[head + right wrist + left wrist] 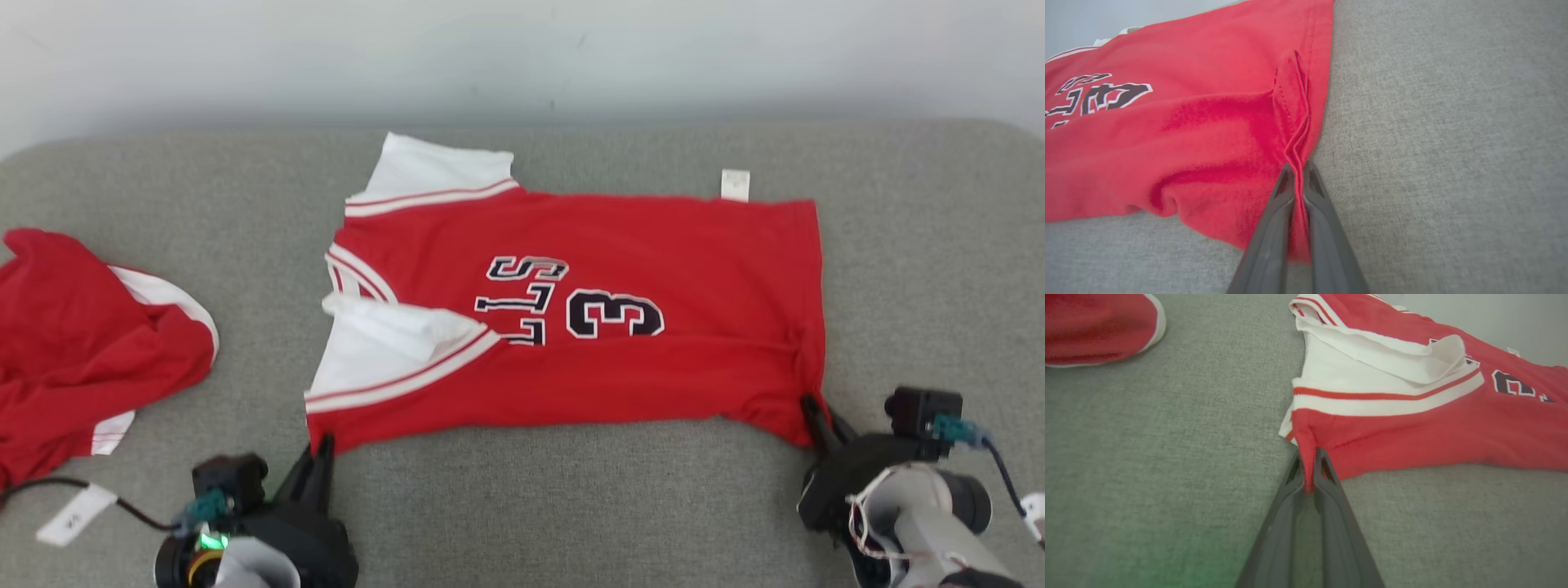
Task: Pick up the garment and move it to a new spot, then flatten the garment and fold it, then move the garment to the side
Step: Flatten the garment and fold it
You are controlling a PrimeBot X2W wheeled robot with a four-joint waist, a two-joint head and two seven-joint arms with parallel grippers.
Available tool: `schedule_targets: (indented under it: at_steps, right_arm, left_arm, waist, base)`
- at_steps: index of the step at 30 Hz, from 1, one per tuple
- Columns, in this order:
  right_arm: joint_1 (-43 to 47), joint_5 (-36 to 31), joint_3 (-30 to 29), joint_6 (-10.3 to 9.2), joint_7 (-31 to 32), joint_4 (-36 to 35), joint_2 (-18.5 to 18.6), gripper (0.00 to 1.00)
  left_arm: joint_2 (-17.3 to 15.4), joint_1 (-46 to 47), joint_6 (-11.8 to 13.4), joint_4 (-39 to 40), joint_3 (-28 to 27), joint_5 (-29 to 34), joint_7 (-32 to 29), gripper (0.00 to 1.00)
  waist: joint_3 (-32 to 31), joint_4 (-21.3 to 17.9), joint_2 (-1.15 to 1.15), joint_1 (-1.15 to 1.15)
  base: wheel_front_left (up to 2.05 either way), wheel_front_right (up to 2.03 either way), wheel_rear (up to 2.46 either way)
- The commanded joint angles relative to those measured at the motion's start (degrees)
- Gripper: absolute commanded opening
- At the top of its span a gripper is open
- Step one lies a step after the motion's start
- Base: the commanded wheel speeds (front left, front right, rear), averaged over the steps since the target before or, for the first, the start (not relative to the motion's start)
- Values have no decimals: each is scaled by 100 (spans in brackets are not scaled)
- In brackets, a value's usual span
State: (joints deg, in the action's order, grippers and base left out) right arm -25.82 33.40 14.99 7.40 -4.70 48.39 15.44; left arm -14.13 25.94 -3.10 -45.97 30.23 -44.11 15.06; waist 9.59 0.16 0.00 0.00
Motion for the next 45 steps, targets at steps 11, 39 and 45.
schedule_targets:
  at_steps: [11, 39, 45]
  right_arm:
    - [1207, 320, -46, 9, 74, -719, 459, 0]
    - [2482, -562, -1642, 2, 558, -2883, 16, 100]
    - [2551, -1010, -1961, 2, 196, -3292, -198, 100]
  left_arm:
    - [-248, -1468, 214, 1014, -157, -56, -52, 0]
    - [-763, -2498, 1297, 3464, -486, 889, 5, 100]
    - [-1041, -2469, 1522, 3850, -689, 1804, 4, 100]
  waist:
    - [-954, 14, 0, 0]
    - [-887, 83, 0, 0]
    - [-892, 68, 0, 0]
  base:
    - [0, 0, 0]
    - [0, 0, 0]
    - [0, 0, 0]
